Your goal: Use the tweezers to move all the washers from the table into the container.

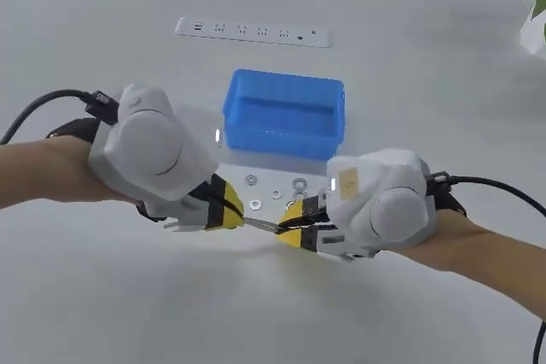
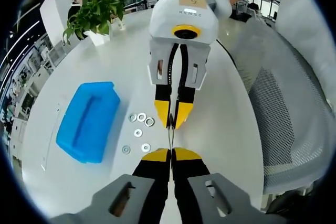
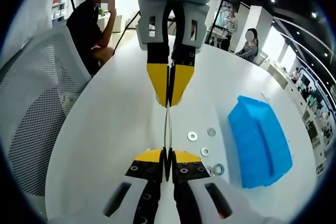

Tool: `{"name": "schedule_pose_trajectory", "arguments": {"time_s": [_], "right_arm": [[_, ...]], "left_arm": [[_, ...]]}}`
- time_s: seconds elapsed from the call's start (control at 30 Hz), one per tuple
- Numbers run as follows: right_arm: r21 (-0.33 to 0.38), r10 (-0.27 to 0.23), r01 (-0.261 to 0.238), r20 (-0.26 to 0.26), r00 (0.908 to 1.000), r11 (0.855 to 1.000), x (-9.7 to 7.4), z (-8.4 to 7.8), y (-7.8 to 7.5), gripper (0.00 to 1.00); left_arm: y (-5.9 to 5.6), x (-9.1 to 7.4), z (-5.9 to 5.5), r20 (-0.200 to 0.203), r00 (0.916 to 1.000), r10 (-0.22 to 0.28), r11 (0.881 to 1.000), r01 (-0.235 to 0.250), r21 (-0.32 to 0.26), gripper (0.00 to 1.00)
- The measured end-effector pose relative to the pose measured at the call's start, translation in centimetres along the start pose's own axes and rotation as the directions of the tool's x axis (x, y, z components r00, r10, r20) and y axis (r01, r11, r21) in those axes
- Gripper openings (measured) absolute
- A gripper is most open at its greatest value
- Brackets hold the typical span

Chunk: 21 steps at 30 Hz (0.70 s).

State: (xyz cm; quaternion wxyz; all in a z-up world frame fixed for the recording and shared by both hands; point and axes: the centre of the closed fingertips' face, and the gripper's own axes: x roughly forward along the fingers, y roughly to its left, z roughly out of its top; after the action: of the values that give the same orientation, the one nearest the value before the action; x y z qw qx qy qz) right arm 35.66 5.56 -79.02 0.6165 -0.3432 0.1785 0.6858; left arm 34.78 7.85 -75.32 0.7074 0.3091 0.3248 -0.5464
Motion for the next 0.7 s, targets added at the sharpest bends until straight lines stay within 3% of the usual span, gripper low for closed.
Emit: {"name": "schedule_pose_trajectory", "arguments": {"time_s": [0.27,0.7], "right_arm": [[0.002,-0.016,0.016,0.037,0.9992,1.000,-0.1,0.4,-0.2,0.07],[0.031,-0.041,0.037,0.112,0.9929,0.999,-1.5,0.2,-0.3,0.07]], "left_arm": [[0.0,-0.5,0.7,0.016,0.9999,0.001,1.000,-0.001,0.008,0.04],[0.0,-0.7,3.9,0.118,0.9929,0.007,1.000,-0.010,0.020,0.04]]}}
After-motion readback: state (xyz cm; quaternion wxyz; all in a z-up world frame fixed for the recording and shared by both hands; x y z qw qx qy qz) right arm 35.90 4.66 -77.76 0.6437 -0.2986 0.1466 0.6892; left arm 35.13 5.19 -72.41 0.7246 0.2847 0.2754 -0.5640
